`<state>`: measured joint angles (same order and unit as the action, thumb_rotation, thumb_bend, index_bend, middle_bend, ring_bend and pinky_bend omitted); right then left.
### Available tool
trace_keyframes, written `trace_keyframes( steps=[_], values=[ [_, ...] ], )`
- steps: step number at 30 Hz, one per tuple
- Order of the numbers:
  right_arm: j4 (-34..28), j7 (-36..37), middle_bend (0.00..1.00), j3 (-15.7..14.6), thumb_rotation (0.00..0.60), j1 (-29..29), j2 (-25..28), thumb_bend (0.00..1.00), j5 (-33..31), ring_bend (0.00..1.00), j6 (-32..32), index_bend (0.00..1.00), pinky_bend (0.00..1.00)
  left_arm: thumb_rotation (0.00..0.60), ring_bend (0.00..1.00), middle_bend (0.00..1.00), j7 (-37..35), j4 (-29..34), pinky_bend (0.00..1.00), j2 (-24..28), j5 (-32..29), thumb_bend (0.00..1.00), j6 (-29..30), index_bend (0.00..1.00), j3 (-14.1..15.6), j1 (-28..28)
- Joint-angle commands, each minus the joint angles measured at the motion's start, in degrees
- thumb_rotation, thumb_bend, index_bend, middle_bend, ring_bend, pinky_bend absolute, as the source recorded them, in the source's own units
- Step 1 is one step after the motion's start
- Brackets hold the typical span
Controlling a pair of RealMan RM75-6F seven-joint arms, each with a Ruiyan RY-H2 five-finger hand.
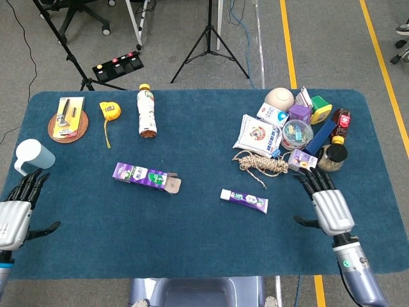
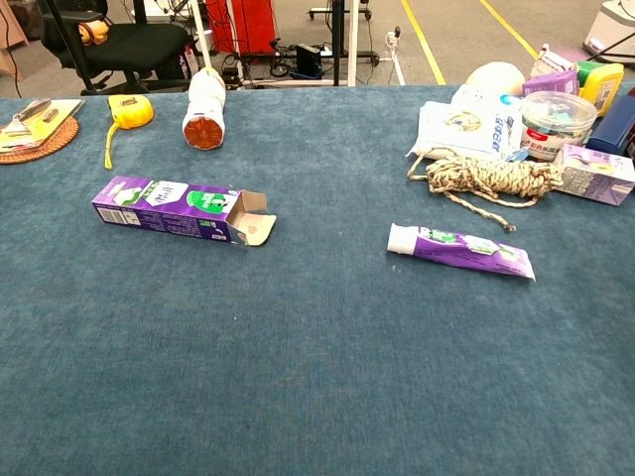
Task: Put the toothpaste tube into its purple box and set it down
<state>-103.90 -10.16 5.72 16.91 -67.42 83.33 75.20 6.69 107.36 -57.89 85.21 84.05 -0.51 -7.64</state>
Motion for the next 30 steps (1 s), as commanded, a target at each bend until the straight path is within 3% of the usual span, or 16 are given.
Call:
trace_keyframes(
  steps=[1,14,24,30],
  values=[
    [-3.00,-8.68,0.10,2.19,0.600,4.16,-3.93,0.00,-7.52,0.05,-5.79,0.16,0.06,0.600,0.00,0.00,-0.28,-0.08,0.16,0.08,0.08,0.08,-0.09,0.00,-0.02,0.00],
    [-3.74,-28.78,0.11,6.24,0.600,11.59,-16.24,0.00,-30.16,0.07,-6.34,0.15,0.08,0.600,0.00,0.00,-5.00,-0.34,0.16,2.00,0.23,0.08,-1.51,0.00,0.03,0.05],
    [-0.22,-34.82,0.16,7.79,0.600,15.15,-23.47,0.00,-40.67,0.11,-2.93,0.17,0.13,0.600,0.00,0.00,-6.20,-0.55,0.17,2.49,0.39,0.08,-2.46,0.00,0.00,-0.14],
    [1.03,-36.79,0.23,8.11,0.600,16.65,-26.88,0.00,-42.01,0.17,0.33,0.21,0.19,0.600,0.00,0.00,-6.71,-0.60,0.16,2.96,1.02,0.08,-3.32,0.00,0.38,-0.33]
  ],
)
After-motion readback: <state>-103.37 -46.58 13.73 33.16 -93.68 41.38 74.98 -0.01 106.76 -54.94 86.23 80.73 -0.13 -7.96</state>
